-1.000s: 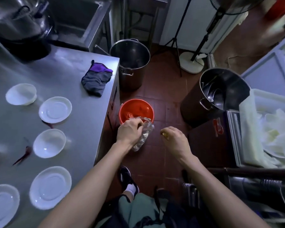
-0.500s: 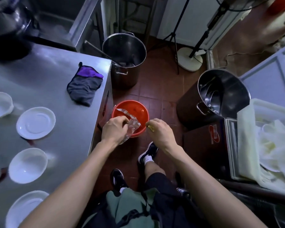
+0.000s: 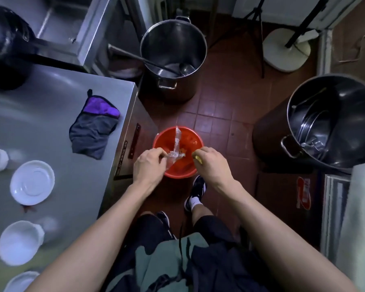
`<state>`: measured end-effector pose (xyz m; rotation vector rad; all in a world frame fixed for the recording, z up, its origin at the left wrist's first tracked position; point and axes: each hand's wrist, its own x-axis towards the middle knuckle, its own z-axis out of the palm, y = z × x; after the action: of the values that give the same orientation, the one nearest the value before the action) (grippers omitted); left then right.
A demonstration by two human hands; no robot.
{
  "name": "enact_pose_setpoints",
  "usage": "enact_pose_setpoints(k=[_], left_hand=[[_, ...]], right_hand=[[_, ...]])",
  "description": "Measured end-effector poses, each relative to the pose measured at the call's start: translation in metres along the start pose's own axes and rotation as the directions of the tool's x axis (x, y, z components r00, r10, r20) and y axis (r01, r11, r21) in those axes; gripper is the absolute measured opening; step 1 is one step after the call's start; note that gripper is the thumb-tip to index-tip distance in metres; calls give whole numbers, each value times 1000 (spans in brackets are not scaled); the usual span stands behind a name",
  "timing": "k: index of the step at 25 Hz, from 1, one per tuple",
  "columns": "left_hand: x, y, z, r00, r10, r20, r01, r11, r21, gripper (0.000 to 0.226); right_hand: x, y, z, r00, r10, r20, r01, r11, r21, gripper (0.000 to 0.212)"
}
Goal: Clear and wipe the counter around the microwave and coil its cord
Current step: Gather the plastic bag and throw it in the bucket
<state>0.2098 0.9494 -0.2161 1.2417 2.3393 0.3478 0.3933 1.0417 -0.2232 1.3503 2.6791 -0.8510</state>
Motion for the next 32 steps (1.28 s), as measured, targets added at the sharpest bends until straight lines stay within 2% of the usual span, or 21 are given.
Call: enact_pose_setpoints(k=[6,10,15,19,22,26,32], left_hand=[[49,0,49,991,-122,61,126,990,-68,5],[95,-13,90,985,-143,99,157,977,-146,5],[156,-50,170,966,-191,177,225,953,-201,4],[194,-79,225,972,-166,165,201,952,-232,5],[215,-108,261,969,-198,149,230,942,-245,6],[230,-134,296,958,-207,198,261,916,-306,10],[246,-162,345,970,-134,201,191,936,-297,10]], right_hand=[[27,52,32,984,23,175,-26,1000,12,25],[51,73,72,967,75,243,-81,997,12,27],[102,107,146,949,202,242,-224,972,68,18],[140,132,197,952,213,222,-240,965,106,19],[161,147,236,950,207,235,-238,964,115,20],[176,162,274,942,237,238,-274,952,135,19],[197,177,314,940,277,200,-310,937,162,16]])
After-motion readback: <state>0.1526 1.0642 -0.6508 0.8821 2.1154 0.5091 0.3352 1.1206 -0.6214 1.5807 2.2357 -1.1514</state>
